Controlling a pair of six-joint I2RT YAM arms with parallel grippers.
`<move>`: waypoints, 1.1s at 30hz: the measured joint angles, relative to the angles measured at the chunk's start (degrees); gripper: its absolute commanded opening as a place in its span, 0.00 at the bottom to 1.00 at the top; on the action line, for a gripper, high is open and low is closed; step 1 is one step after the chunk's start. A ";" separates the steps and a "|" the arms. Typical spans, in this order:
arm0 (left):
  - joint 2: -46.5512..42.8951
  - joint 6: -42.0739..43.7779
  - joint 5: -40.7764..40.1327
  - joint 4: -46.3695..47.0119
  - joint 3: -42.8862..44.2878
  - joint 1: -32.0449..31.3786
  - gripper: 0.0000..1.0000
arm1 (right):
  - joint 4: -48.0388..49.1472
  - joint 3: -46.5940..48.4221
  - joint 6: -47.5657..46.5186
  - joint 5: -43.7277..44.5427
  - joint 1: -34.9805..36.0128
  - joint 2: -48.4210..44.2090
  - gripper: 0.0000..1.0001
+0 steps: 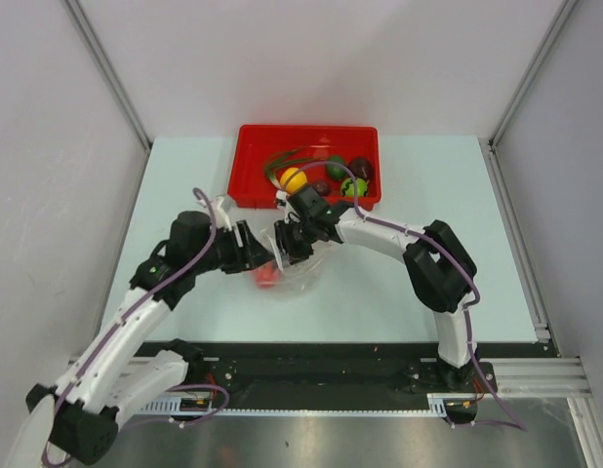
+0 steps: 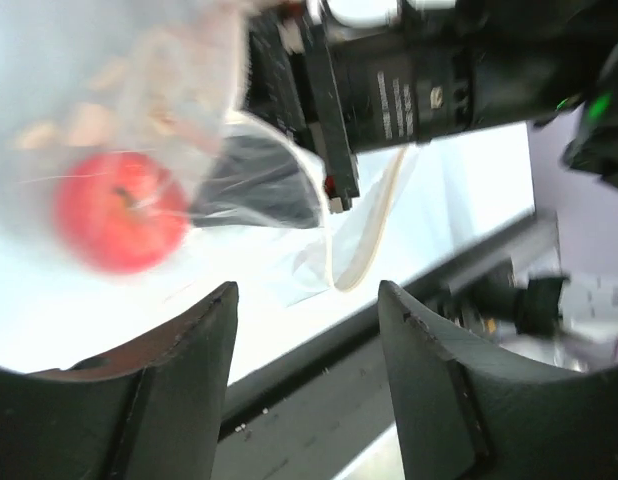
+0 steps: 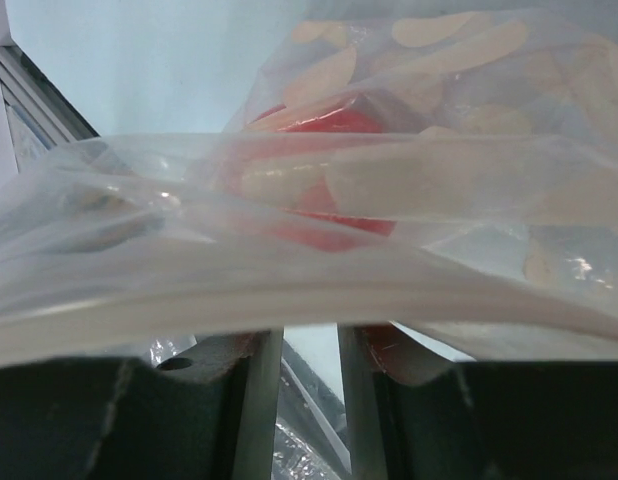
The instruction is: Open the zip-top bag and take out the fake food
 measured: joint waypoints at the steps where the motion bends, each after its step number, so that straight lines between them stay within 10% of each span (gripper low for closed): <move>1: -2.08 -0.42 -2.38 -1.60 0.61 0.00 0.54 | 0.02 0.02 -0.11 0.00 -0.07 0.13 0.34; 12: -0.20 -9.25 -18.67 -10.75 -2.73 10.32 0.14 | 0.83 0.00 -1.05 -1.01 -1.05 0.87 0.55; 33: 31.04 -9.09 -7.39 9.79 -5.29 10.21 0.10 | 4.55 0.00 -1.18 -5.11 -1.18 5.60 0.81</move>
